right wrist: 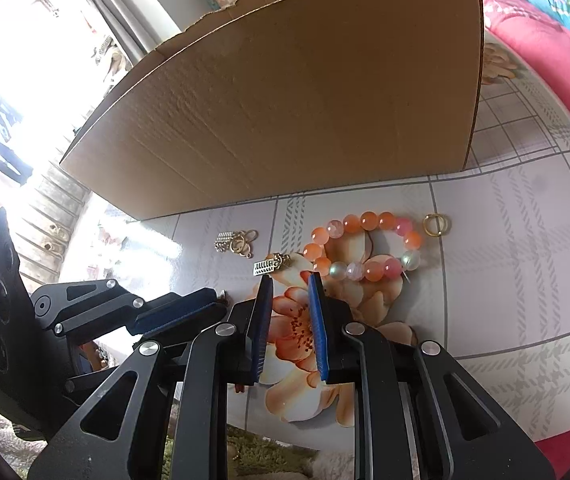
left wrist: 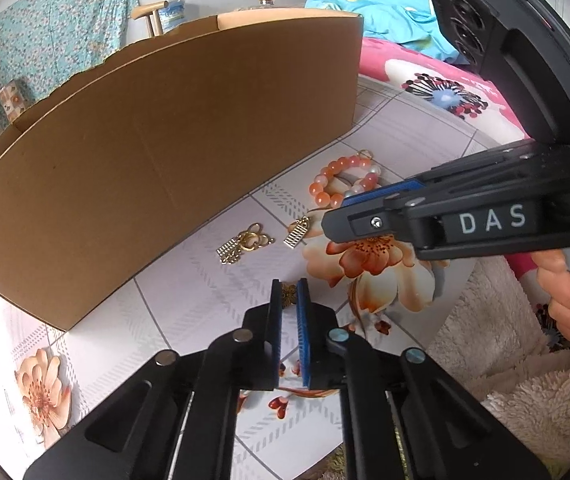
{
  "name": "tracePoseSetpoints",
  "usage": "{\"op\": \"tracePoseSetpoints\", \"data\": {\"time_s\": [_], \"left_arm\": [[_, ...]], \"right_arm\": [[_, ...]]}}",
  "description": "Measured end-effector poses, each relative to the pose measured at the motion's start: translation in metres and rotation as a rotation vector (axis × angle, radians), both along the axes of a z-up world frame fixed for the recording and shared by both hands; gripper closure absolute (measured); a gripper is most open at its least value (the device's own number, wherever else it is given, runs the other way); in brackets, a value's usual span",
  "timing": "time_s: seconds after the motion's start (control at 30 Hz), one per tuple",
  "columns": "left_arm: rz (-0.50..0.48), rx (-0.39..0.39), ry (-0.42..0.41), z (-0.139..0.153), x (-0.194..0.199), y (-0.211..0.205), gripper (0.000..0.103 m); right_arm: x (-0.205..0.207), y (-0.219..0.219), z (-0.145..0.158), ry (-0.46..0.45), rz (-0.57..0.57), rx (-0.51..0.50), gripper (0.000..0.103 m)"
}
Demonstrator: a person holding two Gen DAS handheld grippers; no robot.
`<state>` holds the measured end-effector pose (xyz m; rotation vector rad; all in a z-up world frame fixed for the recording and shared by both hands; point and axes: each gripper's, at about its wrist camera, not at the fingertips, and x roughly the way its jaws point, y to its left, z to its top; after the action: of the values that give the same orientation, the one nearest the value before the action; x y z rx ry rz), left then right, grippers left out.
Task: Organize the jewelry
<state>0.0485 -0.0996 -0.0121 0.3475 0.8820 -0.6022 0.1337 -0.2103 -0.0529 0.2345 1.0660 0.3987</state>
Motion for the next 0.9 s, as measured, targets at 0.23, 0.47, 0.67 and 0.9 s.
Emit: {"op": "tracePoseSetpoints", "data": {"time_s": [0.23,0.47,0.67,0.9], "left_arm": [[0.01,-0.01,0.002,-0.001,0.0,0.001,0.097],[0.036,-0.027,0.005,0.002,0.0,0.013,0.103],[0.056,-0.044,-0.001,0.004,0.0,0.023,0.103],[0.073,-0.081,0.004,0.007,-0.001,0.037,0.103]], "right_arm": [[-0.001,-0.001,-0.001,-0.001,0.002,-0.004,0.084],[-0.002,0.01,0.004,-0.004,0.003,-0.034,0.082],[-0.004,0.025,0.011,-0.011,0.024,-0.059,0.075],[-0.003,0.04,0.014,-0.018,0.036,-0.082,0.075]]}}
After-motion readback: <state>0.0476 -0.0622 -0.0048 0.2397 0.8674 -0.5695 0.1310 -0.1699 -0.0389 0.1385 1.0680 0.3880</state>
